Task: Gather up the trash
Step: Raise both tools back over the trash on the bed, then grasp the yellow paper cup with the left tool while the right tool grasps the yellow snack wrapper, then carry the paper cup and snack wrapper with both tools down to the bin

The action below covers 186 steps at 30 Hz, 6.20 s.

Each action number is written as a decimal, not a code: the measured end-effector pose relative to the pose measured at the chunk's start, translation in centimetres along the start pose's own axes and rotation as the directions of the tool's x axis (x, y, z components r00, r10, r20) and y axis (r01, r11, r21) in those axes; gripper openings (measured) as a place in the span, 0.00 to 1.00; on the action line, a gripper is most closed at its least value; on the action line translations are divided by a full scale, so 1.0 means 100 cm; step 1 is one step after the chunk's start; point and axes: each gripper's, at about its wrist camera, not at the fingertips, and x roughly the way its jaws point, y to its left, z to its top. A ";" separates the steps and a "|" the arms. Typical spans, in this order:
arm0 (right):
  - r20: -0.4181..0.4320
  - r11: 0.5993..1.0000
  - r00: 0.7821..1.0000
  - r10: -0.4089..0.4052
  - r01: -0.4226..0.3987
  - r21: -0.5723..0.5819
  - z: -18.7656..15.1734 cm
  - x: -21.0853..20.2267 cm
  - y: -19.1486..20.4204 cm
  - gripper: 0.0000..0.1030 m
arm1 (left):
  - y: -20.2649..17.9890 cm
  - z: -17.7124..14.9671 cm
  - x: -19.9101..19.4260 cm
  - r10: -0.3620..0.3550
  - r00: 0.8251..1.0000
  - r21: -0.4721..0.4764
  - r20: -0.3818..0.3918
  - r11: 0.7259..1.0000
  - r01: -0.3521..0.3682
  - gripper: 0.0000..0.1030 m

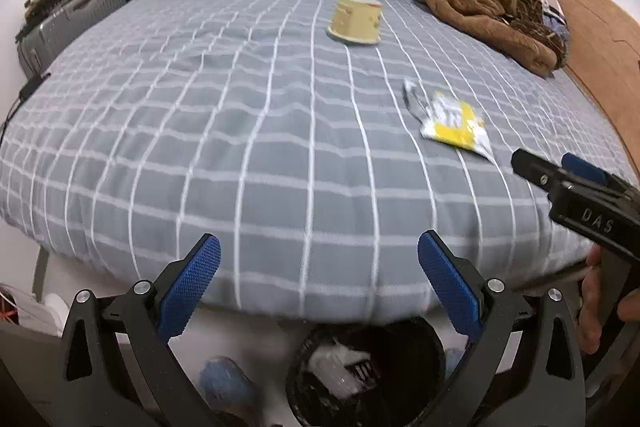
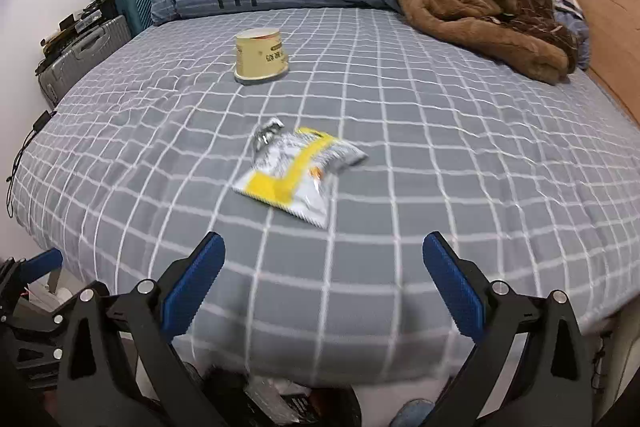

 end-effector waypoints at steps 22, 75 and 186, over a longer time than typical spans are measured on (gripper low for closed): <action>-0.117 0.999 0.992 0.037 -0.034 0.021 0.042 0.105 0.003 0.57 | -0.005 0.040 0.051 -0.024 0.999 0.011 -0.047 1.000 0.024 0.94; 0.018 0.988 0.998 0.057 -0.059 0.144 0.097 0.118 -0.117 0.06 | -0.068 0.250 0.211 0.048 0.992 -0.037 0.118 0.998 -0.044 0.93; 0.162 0.999 0.986 0.041 -0.046 0.025 -0.018 -0.117 -0.045 0.06 | -0.077 -0.004 -0.081 -0.097 0.983 0.036 0.157 0.995 0.093 0.73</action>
